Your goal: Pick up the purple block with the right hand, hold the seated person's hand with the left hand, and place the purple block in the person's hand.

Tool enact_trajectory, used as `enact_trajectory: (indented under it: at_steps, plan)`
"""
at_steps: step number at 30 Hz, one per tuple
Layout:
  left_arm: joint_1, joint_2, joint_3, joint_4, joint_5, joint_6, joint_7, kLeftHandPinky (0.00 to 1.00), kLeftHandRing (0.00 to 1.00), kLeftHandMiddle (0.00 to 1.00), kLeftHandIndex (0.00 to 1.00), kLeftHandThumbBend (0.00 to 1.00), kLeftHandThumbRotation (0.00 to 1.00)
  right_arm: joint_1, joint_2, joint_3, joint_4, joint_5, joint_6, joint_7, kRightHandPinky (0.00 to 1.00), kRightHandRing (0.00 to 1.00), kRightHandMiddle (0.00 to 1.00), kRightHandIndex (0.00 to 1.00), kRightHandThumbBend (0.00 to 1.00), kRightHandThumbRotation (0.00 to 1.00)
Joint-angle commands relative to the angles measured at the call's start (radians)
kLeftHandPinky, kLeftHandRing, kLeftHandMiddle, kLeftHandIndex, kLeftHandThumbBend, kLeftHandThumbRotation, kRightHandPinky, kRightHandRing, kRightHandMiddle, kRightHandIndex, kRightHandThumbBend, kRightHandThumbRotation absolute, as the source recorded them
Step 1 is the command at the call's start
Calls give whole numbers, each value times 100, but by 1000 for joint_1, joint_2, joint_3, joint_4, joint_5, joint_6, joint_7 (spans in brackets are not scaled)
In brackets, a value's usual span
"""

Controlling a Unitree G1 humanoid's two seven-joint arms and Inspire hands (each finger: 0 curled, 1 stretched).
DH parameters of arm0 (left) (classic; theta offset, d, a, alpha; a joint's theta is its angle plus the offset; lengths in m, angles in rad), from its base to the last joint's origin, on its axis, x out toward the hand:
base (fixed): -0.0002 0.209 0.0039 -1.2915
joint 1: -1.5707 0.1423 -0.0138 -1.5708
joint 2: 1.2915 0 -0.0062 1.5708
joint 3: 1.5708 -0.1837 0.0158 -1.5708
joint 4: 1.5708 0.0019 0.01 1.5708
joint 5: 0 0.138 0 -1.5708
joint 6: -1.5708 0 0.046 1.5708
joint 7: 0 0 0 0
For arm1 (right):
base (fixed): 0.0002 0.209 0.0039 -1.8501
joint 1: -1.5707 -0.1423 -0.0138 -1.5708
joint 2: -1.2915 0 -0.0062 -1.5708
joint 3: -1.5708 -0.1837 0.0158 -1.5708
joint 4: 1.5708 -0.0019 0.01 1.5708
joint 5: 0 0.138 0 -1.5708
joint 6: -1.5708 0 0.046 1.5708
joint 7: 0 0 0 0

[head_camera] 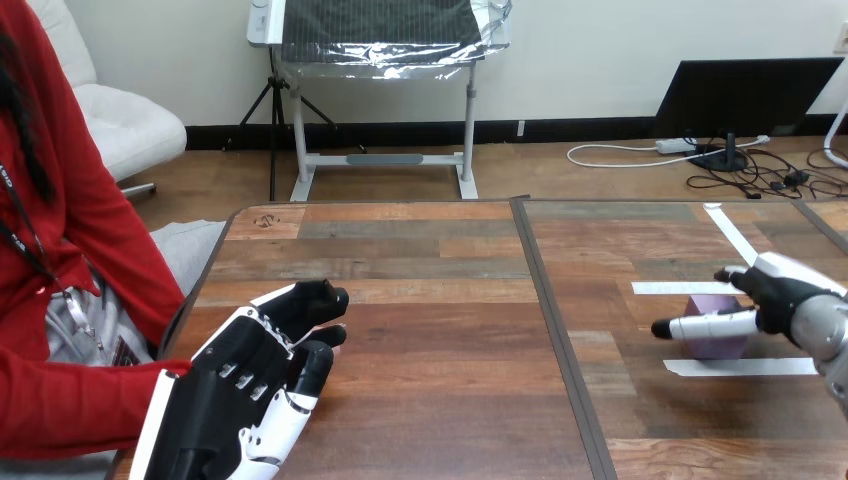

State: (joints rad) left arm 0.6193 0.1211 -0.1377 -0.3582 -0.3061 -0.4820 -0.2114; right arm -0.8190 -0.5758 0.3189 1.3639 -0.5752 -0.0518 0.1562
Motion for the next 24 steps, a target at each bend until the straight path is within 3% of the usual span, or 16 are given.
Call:
enact_trajectory:
  at_steps: [1,9,17,20,24]
  plan:
    - [-63,-24,23,-19,1,-31,-5,74,79,73,67,40,38,-33,22,11,-7,-4,-5,-11,86,97,98,97,100,63]
    - [-62,-24,20,-21,-19,-30,-13,73,79,74,67,38,38,-26,31,19,-1,-9,13,0,88,100,99,97,100,58]
    - [-62,-30,18,-18,-31,-30,-17,73,80,74,66,39,36,-20,39,39,3,-25,28,18,79,96,100,97,99,55]
    - [-61,-31,18,-18,-33,-29,-17,74,80,74,66,39,36,-13,42,22,3,-5,23,26,79,96,100,97,98,51]
    - [-57,-32,18,-22,-28,-27,-13,74,80,74,65,40,36,-8,45,27,3,-8,21,35,80,95,100,97,98,49]
